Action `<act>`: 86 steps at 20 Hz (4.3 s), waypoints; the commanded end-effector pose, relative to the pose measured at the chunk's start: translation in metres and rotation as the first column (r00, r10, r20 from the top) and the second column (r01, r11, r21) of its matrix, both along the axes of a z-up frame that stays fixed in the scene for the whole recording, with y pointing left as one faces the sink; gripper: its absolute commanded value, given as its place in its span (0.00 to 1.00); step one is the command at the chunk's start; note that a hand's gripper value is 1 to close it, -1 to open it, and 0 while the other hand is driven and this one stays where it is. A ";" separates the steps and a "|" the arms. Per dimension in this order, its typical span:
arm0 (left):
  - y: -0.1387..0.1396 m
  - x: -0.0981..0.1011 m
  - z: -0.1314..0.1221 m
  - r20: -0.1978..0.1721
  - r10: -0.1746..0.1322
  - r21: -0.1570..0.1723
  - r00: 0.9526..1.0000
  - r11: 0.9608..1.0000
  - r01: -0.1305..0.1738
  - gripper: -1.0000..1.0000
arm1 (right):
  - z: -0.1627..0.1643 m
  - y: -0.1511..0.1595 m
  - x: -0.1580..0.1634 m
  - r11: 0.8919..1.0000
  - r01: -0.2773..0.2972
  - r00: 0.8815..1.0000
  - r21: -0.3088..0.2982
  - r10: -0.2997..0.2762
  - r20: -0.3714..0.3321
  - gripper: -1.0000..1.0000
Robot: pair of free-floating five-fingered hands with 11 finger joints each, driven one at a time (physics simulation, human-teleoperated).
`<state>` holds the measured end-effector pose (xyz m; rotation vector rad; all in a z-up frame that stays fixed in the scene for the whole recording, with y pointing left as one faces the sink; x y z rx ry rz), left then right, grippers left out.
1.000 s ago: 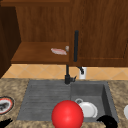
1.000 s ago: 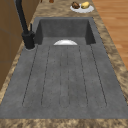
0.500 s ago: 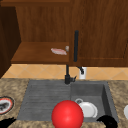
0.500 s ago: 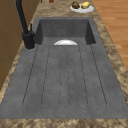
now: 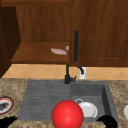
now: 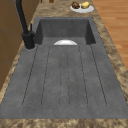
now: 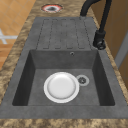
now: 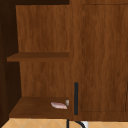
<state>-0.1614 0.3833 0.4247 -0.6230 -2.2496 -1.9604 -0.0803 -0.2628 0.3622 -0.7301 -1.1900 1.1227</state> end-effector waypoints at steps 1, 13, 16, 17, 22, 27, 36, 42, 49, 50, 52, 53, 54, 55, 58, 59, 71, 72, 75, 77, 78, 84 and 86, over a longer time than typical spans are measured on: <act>0.000 0.000 0.000 -0.033 0.119 0.002 0.992 0.993 -0.119 0.00 | 0.000 0.000 0.000 1.000 0.000 1.000 0.000 0.000 0.000 0.50; -0.013 0.005 -0.003 -0.004 0.173 0.029 0.985 0.985 -0.173 0.00 | 0.000 0.000 0.000 1.000 0.000 1.000 0.000 0.000 0.000 0.50; -0.013 0.005 -0.005 -0.002 0.186 0.033 0.982 0.982 -0.186 0.00 | 0.000 0.000 0.000 1.000 0.000 1.000 0.000 0.000 0.000 0.50; -0.027 0.004 -0.006 -0.002 0.136 0.036 0.991 0.990 -0.136 0.00 | 0.000 0.000 0.000 1.000 0.000 1.000 0.000 0.000 0.000 0.50; -0.036 0.004 -0.009 -0.002 0.170 0.047 0.986 0.984 -0.169 0.00 | 0.000 0.000 0.000 1.000 0.000 1.000 0.000 0.000 0.000 0.50; -0.043 0.004 -0.010 -0.001 0.195 0.053 0.981 0.979 -0.195 0.00 | 0.000 0.000 0.000 1.000 0.000 1.000 0.000 0.000 0.000 0.50; -0.065 0.004 -0.010 0.001 0.209 0.066 0.978 0.976 -0.209 0.00 | 0.000 0.000 0.000 1.000 0.000 1.000 0.000 0.000 0.000 0.50; -0.075 0.004 -0.012 0.003 0.223 0.073 0.975 0.972 -0.223 0.00 | 0.000 0.000 0.000 1.000 0.000 1.000 0.000 0.000 0.000 0.50; -0.085 0.005 -0.012 0.005 0.237 0.086 0.972 0.968 -0.236 0.00 | 0.000 0.000 0.000 1.000 0.000 1.000 0.000 0.000 0.000 0.50; -0.088 0.005 -0.012 0.005 0.235 0.088 0.972 0.968 -0.235 0.00 | 0.000 0.000 0.000 1.000 0.000 1.000 0.000 0.000 0.000 0.50; -0.093 0.006 -0.012 0.010 0.234 0.091 0.972 0.968 -0.234 0.00 | 0.000 0.000 0.000 1.000 0.000 1.000 0.000 0.000 0.000 0.50; -0.096 0.006 -0.012 0.015 0.233 0.092 0.972 0.968 -0.233 0.00 | 0.000 0.000 0.000 1.000 0.000 1.000 0.000 0.000 0.000 0.50; -0.099 0.007 -0.011 0.018 0.231 0.093 0.973 0.968 -0.231 0.00 | 0.000 0.000 0.000 1.000 0.000 1.000 0.000 0.000 0.000 0.50; -0.102 0.007 -0.011 0.017 0.231 0.095 0.973 0.968 -0.231 0.00 | 0.000 0.000 0.000 1.000 0.000 1.000 0.000 0.000 0.000 0.50; -0.111 0.008 -0.012 0.014 0.227 0.101 0.974 0.969 -0.227 0.00 | 0.000 0.000 0.000 1.000 0.000 1.000 0.000 0.000 0.000 0.50; -0.114 0.009 -0.012 0.014 0.227 0.103 0.974 0.968 -0.227 0.00 | 0.000 0.000 0.000 1.000 0.000 1.000 0.000 0.000 0.000 0.50; -0.157 0.032 0.009 0.006 0.197 0.136 0.980 0.971 -0.196 0.00 | 0.000 0.000 0.000 1.000 0.000 1.000 0.000 0.000 0.000 0.50; -0.160 0.035 0.012 0.003 0.196 0.142 0.981 0.971 -0.194 0.00 | 0.000 0.000 0.000 1.000 0.000 1.000 0.000 0.000 0.000 0.50; -0.169 0.041 0.019 -0.004 0.193 0.156 0.981 0.969 -0.190 0.00 | 0.000 0.000 0.000 1.000 0.000 1.000 0.000 0.000 0.000 0.50; -0.176 0.046 0.023 -0.009 0.189 0.162 0.982 0.969 -0.185 0.00 | 0.000 0.000 0.000 1.000 0.000 1.000 0.000 0.000 0.000 0.50; -0.179 0.048 0.024 -0.012 0.191 0.159 0.982 0.970 -0.186 0.00 | 0.000 0.000 0.000 1.000 0.000 1.000 0.000 0.000 0.000 0.50; -0.197 0.066 0.007 -0.035 0.207 0.172 0.978 0.965 -0.198 0.00 | 0.000 0.000 0.000 1.000 0.000 1.000 0.000 0.000 0.000 0.50; -0.200 0.069 0.003 -0.033 0.211 0.190 0.977 0.961 -0.201 0.00 | 0.000 0.000 0.000 1.000 0.000 1.000 0.000 0.000 0.000 0.50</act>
